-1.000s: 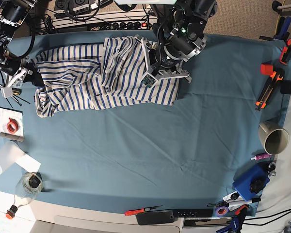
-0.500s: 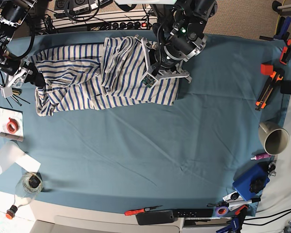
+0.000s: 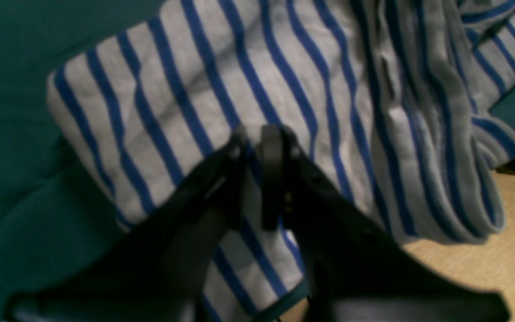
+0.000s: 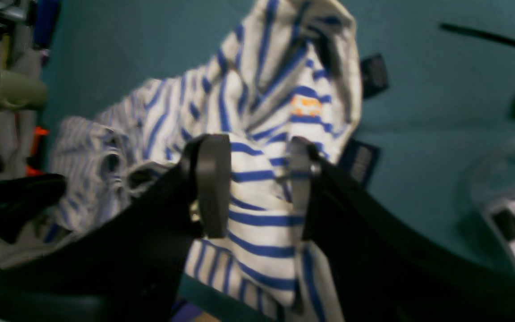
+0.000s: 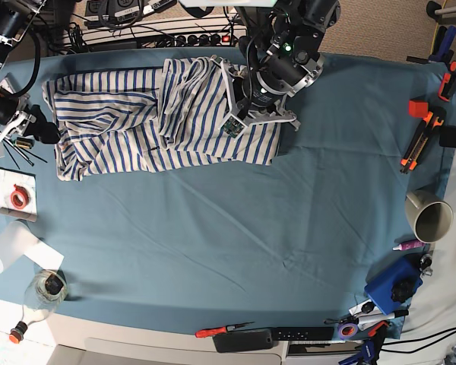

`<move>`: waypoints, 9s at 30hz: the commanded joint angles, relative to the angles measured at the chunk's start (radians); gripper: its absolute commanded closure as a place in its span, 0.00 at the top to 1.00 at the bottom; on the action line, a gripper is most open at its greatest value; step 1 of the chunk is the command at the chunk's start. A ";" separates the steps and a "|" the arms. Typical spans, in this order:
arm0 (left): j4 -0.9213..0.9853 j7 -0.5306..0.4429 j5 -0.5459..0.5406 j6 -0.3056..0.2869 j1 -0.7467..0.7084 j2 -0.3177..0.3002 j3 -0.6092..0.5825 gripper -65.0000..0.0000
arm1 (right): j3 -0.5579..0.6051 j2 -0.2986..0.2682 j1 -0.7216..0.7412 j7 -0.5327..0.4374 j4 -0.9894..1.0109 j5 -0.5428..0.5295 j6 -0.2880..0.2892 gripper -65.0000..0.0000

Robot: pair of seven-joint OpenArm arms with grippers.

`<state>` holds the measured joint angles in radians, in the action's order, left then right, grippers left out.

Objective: Fold the T-shirt properly

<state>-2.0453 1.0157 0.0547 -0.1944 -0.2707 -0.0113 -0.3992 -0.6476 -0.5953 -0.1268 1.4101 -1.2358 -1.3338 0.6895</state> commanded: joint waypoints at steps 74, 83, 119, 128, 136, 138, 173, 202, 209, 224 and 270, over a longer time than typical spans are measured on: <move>-0.095 0.116 0.327 0.202 -0.093 0.008 -0.003 0.00 | 0.661 0.113 0.135 -0.014 -0.424 -0.150 0.009 0.00; -0.084 0.151 0.528 0.282 -0.093 0.008 -0.003 0.00 | 0.883 0.182 0.250 -0.014 -0.447 -0.150 0.009 0.00; -0.091 0.155 0.845 0.520 -0.098 0.008 -0.003 0.00 | 1.065 0.222 0.417 -0.014 -0.447 -0.150 0.009 0.19; -0.092 0.154 0.851 0.520 -0.098 0.008 -0.003 0.00 | 1.035 0.220 0.459 -0.014 -0.447 -0.146 0.009 0.19; -0.208 0.043 0.743 0.519 -0.098 0.009 -0.005 0.00 | 0.844 0.209 0.459 -0.014 -0.447 0.145 0.009 0.19; -0.246 0.003 0.679 0.500 -0.098 0.009 -0.005 0.00 | 0.785 0.201 0.459 -0.014 -0.444 0.187 0.009 0.19; -0.078 -0.135 -0.024 -0.024 0.038 0.014 -0.004 0.00 | 0.639 0.099 0.389 -0.076 -0.444 0.632 -0.118 0.19; -0.291 0.001 0.012 -0.140 -0.195 0.008 -0.004 0.00 | 0.640 0.100 0.389 -0.091 -0.444 0.453 -0.087 0.19; -0.245 -0.044 0.087 -0.091 -0.194 0.008 -0.004 0.00 | 0.696 0.100 0.389 -0.014 -0.444 0.205 -0.009 0.19; -0.057 -0.043 0.111 -0.031 -0.101 0.008 -0.003 0.00 | 0.982 0.212 0.390 -0.064 -0.167 0.280 0.009 0.19; -0.311 0.009 0.534 0.337 -0.251 -0.077 0.087 0.00 | 0.213 0.229 0.078 -0.014 -0.647 0.222 -0.024 0.19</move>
<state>-2.3390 1.0431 0.5827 0.1387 -0.5190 -0.0917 -0.3080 -0.4294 -0.3504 -0.0605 1.4147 -1.8687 -1.0966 0.6655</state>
